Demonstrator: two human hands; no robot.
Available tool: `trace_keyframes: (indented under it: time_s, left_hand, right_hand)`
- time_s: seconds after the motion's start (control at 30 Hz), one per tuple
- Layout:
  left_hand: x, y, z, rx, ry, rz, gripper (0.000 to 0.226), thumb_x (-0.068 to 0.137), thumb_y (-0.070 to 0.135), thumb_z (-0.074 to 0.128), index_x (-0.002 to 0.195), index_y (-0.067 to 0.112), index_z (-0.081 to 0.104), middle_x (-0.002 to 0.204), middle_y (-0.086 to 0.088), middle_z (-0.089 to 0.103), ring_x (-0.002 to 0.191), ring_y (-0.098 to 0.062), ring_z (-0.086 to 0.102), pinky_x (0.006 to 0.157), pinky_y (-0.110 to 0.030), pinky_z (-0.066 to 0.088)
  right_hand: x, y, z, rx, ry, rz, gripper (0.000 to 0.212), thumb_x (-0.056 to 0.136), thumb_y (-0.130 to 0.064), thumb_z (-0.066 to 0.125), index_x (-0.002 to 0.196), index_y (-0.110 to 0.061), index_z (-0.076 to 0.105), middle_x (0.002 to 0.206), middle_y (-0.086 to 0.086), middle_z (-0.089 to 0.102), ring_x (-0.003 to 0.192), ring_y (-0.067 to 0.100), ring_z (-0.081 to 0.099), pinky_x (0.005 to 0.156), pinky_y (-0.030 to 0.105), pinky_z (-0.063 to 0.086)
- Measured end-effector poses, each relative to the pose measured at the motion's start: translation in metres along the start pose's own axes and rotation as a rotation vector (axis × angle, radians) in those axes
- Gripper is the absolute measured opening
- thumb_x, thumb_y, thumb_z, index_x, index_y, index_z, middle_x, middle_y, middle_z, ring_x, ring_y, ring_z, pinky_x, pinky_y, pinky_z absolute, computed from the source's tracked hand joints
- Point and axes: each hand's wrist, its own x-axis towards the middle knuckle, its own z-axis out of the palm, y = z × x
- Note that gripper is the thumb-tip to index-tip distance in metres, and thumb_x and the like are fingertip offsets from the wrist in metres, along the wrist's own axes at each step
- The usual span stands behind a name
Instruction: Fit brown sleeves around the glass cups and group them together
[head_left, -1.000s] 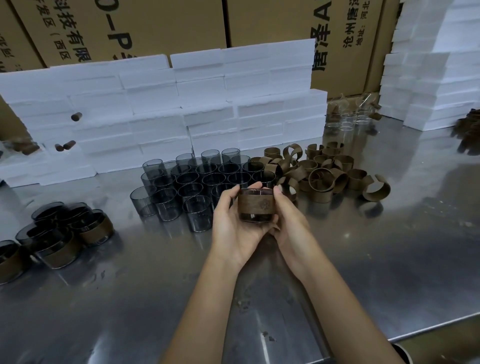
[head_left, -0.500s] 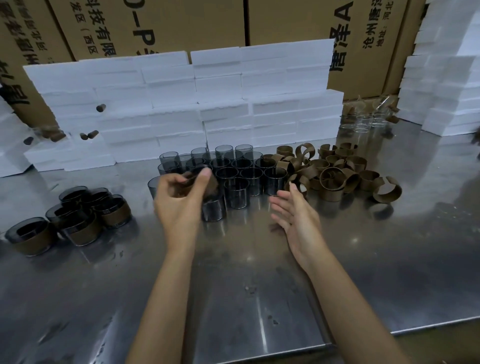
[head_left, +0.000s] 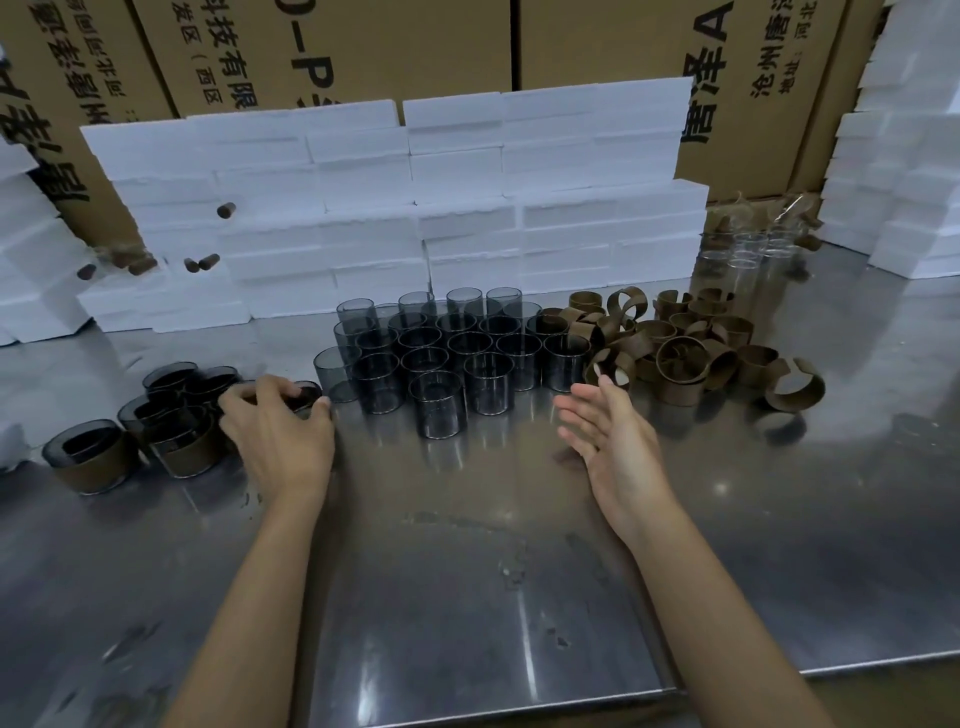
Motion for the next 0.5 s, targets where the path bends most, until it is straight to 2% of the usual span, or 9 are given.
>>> trace_keyframes:
  time_s: [0.07,0.17,0.27,0.33,0.43,0.5]
  left_hand:
    - [0.005,0.0,0.002,0.132,0.037,0.089,0.029,0.086,0.012,0.077,0.11,0.005,0.064,0.139,-0.025,0.044,0.13,-0.044,0.038,0.105,-0.051,0.032]
    - [0.015,0.005,0.007,0.331,0.017,0.171,0.035,0.086,0.007,0.072,0.12,0.008,0.066,0.145,-0.022,0.046,0.135,-0.041,0.036,0.107,-0.051,0.025]
    - [0.028,0.012,0.016,0.522,-0.101,0.251,0.048,0.087,0.008,0.067,0.135,0.014,0.063,0.149,-0.018,0.048,0.138,-0.038,0.036,0.112,-0.048,0.023]
    - [0.037,0.016,0.021,0.689,-0.222,0.289,0.043,0.096,0.021,0.06,0.139,0.024,0.06,0.15,-0.014,0.049,0.139,-0.035,0.035,0.115,-0.047,0.021]
    - [0.046,0.019,0.026,0.789,-0.29,0.28,0.031,0.103,0.027,0.048,0.129,0.029,0.064,0.134,-0.015,0.062,0.133,-0.035,0.043,0.115,-0.044,0.023]
    - [0.047,0.021,0.026,0.699,-0.233,0.279,0.026,0.103,0.024,0.048,0.121,0.022,0.067,0.115,-0.022,0.071,0.121,-0.039,0.054,0.109,-0.042,0.026]
  right_hand:
    - [0.0,0.0,-0.001,0.009,-0.003,0.004,0.034,0.106,-0.032,0.052,0.115,-0.003,0.067,0.107,0.017,0.073,0.095,0.02,0.069,0.082,0.028,0.055]
    - [0.0,-0.001,-0.001,0.009,-0.008,0.004,0.034,0.106,-0.031,0.052,0.116,-0.002,0.066,0.106,0.016,0.073,0.096,0.021,0.069,0.083,0.029,0.055]
    - [-0.001,0.0,-0.001,-0.012,-0.008,-0.006,0.036,0.106,-0.029,0.052,0.119,0.002,0.066,0.104,0.015,0.073,0.093,0.019,0.07,0.083,0.028,0.056]
    - [-0.002,0.0,0.0,-0.021,-0.008,-0.007,0.037,0.106,-0.028,0.052,0.121,0.003,0.066,0.103,0.015,0.074,0.093,0.019,0.07,0.084,0.028,0.057]
    - [-0.001,-0.001,0.0,-0.005,-0.001,0.003,0.037,0.106,-0.028,0.052,0.122,0.003,0.065,0.106,0.016,0.074,0.095,0.019,0.07,0.083,0.028,0.056]
    - [-0.001,-0.002,0.0,-0.001,0.0,0.009,0.037,0.107,-0.027,0.051,0.122,0.003,0.065,0.106,0.016,0.074,0.095,0.019,0.07,0.082,0.028,0.056]
